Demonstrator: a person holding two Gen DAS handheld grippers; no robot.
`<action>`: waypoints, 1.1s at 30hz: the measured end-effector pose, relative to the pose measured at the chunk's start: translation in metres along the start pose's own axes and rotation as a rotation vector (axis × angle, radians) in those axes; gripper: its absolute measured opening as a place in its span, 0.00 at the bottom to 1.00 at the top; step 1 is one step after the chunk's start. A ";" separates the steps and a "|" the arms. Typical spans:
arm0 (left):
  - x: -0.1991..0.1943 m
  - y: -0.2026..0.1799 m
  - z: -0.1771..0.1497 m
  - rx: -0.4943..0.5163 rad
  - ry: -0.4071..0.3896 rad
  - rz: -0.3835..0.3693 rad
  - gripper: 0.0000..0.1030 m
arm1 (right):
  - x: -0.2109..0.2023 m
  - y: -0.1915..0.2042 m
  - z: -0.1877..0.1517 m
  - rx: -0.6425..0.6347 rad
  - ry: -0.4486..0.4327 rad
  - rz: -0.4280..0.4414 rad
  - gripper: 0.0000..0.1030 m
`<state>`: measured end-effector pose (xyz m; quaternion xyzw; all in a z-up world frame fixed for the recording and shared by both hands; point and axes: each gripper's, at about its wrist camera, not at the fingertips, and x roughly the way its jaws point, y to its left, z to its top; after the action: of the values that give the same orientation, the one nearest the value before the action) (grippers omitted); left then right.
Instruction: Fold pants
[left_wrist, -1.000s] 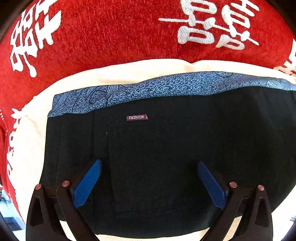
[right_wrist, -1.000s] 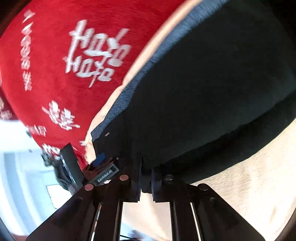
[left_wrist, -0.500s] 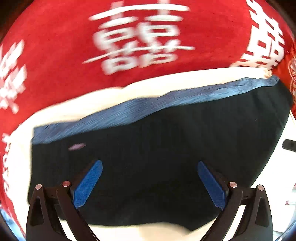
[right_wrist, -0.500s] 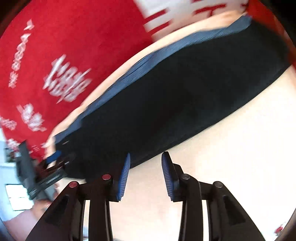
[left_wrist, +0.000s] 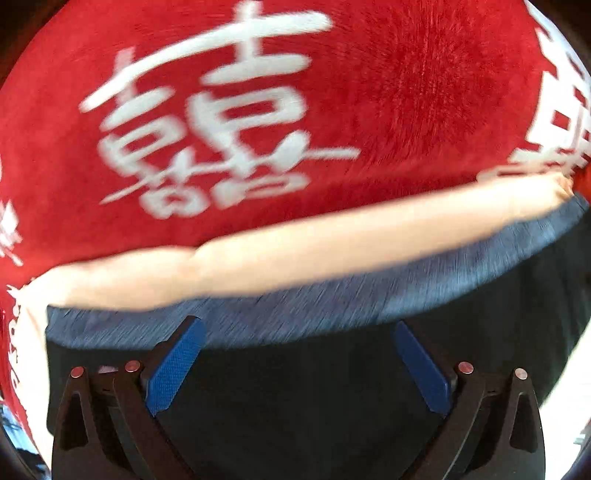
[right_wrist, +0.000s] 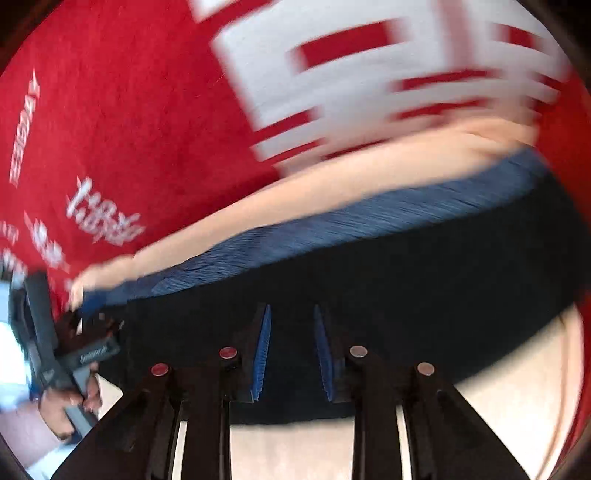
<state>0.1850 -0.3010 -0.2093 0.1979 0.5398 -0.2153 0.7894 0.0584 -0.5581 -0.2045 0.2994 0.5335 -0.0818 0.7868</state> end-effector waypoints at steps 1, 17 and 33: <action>0.011 -0.004 0.005 -0.009 0.005 0.013 1.00 | 0.012 0.008 0.005 -0.020 0.014 -0.002 0.27; -0.034 -0.026 -0.004 -0.018 0.027 -0.007 1.00 | -0.067 -0.094 -0.025 0.235 -0.144 -0.057 0.40; -0.013 -0.135 -0.048 0.056 0.106 -0.053 1.00 | -0.090 -0.219 -0.068 0.464 -0.196 -0.091 0.07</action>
<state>0.0693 -0.3857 -0.2236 0.2165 0.5795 -0.2405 0.7480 -0.1313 -0.7134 -0.2255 0.4383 0.4347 -0.2660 0.7404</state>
